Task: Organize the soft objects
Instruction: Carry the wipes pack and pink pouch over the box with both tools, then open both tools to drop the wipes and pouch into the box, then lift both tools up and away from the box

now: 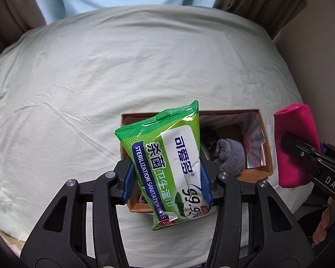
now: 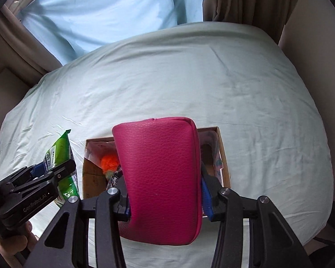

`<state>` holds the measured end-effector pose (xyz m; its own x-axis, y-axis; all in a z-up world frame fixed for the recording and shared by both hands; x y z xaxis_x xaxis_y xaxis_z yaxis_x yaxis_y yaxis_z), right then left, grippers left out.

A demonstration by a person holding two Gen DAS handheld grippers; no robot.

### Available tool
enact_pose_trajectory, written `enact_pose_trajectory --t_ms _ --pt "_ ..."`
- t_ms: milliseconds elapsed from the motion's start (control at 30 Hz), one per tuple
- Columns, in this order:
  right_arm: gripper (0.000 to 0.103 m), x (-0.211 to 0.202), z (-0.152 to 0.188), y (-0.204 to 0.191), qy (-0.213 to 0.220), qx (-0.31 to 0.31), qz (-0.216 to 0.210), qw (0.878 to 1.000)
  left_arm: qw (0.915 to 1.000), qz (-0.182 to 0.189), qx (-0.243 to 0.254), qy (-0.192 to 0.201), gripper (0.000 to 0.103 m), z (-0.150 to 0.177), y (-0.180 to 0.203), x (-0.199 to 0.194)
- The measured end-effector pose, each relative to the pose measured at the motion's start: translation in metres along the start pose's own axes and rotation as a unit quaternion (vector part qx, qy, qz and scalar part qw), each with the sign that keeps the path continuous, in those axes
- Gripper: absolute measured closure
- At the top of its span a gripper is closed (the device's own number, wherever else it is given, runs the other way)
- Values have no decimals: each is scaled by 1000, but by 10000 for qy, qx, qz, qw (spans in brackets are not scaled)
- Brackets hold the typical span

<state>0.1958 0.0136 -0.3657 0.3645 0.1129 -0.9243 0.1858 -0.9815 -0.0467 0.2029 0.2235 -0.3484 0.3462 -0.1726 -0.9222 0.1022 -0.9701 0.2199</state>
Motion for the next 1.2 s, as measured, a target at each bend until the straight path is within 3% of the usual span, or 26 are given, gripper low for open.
enact_pose_trajectory --t_ms 233,600,667,700,733,767,833,933,1200 --pt "60 45 13 18 -571 -91 67 9983 9987 6 351 -375 59 11 22 55" --pt "59 106 15 39 -1287 31 -207 9915 9916 -90 787 -1026 58 34 57 121" --pt "54 113 14 37 -1350 22 -356 9902 9898 -155 805 -1166 44 37 57 128" --pt "51 116 14 33 -1368 -11 -509 9893 9879 -203 851 -1283 18 38 57 132" --pt "39 116 12 32 -1341 -22 -584 9892 9861 -287 887 -1378 2 41 55 134" --pt "20 115 11 31 -1297 -29 -593 9898 9852 -342 908 -1411 1 43 54 135" --pt "7 112 9 34 -1259 -48 -464 9909 9869 -229 887 -1329 1 43 54 128" --pt "6 105 10 36 -1205 87 -423 9918 9865 -103 798 -1427 1 47 52 121" --pt "6 81 19 28 -1002 155 -384 9941 9910 -71 741 -1116 1 49 43 88"
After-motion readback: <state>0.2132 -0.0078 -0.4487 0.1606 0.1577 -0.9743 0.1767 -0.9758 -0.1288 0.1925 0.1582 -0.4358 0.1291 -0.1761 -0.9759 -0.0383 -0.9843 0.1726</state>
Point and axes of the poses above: each gripper's, at about its wrist camera, not at the fingertips, and x roughly the way its jaws point, y to its right, z to its underside, the point moved 10 cm from there along x, roughly the way its jaws point, and after that the axes turned 15 degrees about -x, right-handed, at the moved point
